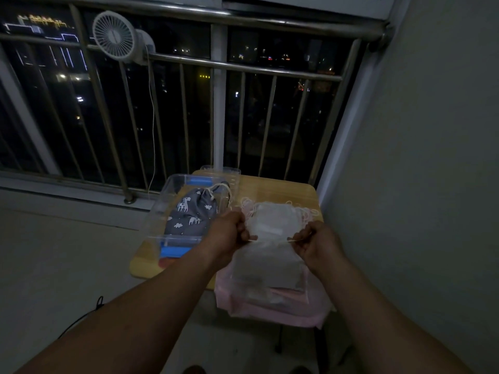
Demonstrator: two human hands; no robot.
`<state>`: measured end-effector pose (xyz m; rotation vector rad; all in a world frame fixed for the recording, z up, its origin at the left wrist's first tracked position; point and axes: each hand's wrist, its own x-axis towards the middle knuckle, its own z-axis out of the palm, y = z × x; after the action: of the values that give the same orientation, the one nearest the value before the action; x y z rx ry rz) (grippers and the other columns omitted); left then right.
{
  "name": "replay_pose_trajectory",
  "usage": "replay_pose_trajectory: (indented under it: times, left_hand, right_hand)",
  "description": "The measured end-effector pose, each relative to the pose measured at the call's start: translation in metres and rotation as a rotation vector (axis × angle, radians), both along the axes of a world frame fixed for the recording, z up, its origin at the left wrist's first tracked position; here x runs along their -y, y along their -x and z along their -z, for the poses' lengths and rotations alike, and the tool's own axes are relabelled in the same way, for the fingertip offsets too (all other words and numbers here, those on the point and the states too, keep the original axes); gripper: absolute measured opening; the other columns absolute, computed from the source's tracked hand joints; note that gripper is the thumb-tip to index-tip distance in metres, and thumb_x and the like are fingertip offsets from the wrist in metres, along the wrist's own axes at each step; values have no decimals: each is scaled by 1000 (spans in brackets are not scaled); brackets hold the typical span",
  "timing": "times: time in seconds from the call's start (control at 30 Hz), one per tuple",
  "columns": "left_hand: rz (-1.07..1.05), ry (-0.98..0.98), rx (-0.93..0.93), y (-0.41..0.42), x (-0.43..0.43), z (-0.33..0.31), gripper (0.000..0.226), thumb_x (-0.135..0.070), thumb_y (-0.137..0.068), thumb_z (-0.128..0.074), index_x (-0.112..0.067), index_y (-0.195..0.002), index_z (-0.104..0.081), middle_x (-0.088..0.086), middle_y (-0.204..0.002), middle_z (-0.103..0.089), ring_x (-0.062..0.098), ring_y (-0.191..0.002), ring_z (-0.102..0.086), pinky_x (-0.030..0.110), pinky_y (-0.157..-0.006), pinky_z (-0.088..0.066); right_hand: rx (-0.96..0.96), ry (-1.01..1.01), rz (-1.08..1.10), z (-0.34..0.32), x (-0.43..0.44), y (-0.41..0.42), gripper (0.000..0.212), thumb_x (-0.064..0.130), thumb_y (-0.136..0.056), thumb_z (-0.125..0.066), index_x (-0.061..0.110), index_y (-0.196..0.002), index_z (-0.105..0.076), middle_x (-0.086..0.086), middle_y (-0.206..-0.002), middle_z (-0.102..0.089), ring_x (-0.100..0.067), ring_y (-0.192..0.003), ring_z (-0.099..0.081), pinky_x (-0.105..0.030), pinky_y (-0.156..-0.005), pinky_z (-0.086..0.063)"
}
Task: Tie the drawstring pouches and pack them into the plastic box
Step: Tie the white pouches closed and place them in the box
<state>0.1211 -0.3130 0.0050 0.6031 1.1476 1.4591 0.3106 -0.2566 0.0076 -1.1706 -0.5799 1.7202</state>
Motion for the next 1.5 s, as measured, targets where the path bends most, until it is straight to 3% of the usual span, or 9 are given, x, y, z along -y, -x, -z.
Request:
replay_pose_trajectory:
  times: [0.13,0.27,0.4,0.53,0.67,0.83,1.1,1.3,1.5]
  left_hand:
    - [242,-64,-698,-11,2,-21,32,-33,-110,-39,-10,-91,-50,9,-78,-49,18,-65,-49,28,-57,-47]
    - [405,-156,-1026,-22,-4,-38,27,-49,-104,-51,-23,-109,-56,-5,-93,-61,4,-75,-61,22,-64,-54]
    - [366,-166,-945,-31,-11,-51,34,-46,-109,-37,-25,-119,-63,-8,-88,-65,3,-64,-56,21,-53,-45]
    - [277,-80,-732,-29,-16,-50,33,-39,-109,-41,-18,-96,-62,-4,-73,-60,11,-60,-56,27,-56,-46]
    - [206,-7,-653,-25,-18,-45,27,-37,-109,-43,-15,-106,-58,3,-67,-52,18,-58,-49,29,-57,-41]
    - [94,40,-646,-26,-17,-36,54,-44,-107,-46,1,-134,-55,26,-102,-65,37,-92,-65,30,-62,-41]
    - [72,16,-606,-31,-6,-23,43,-53,-106,-42,-16,-100,-64,4,-87,-62,22,-84,-58,37,-81,-48]
    - [16,60,-157,-26,2,-19,43,-32,-109,-33,-25,-67,-33,-3,-55,-25,14,-47,-23,27,-48,-24]
    - [76,-57,-320,-20,1,-37,29,-23,-108,-42,-8,-89,-58,8,-72,-58,19,-65,-55,34,-67,-54]
  right_hand:
    - [393,-275,-210,-22,6,-1,20,10,-96,-48,6,-81,-59,-14,-74,-66,-28,-74,-70,-37,-67,-60]
    - [659,-610,-337,-51,10,13,21,18,-97,-57,10,-93,-76,-8,-99,-74,-24,-99,-69,-42,-90,-55]
    - [581,-675,-342,-60,15,27,25,26,-103,-53,28,-101,-78,7,-110,-76,-10,-106,-68,-29,-94,-53]
    - [540,-509,-371,-43,18,27,29,17,-103,-49,2,-106,-74,-20,-107,-75,-33,-100,-71,-49,-94,-54]
    - [744,-556,-387,-17,30,25,8,21,-94,-67,16,-97,-72,-6,-102,-73,-25,-100,-68,-49,-95,-53]
    - [669,-553,-421,-7,35,24,11,21,-96,-68,19,-94,-79,0,-97,-77,-18,-96,-71,-37,-89,-55]
    - [484,-356,-406,1,37,24,15,16,-94,-67,11,-88,-80,-12,-95,-78,-32,-100,-71,-47,-95,-55]
    - [44,-182,-420,10,38,19,18,10,-97,-63,3,-89,-77,-20,-98,-73,-34,-94,-69,-48,-94,-56]
    - [393,-271,-502,5,36,18,14,15,-91,-72,11,-83,-83,-17,-100,-78,-39,-107,-70,-57,-106,-50]
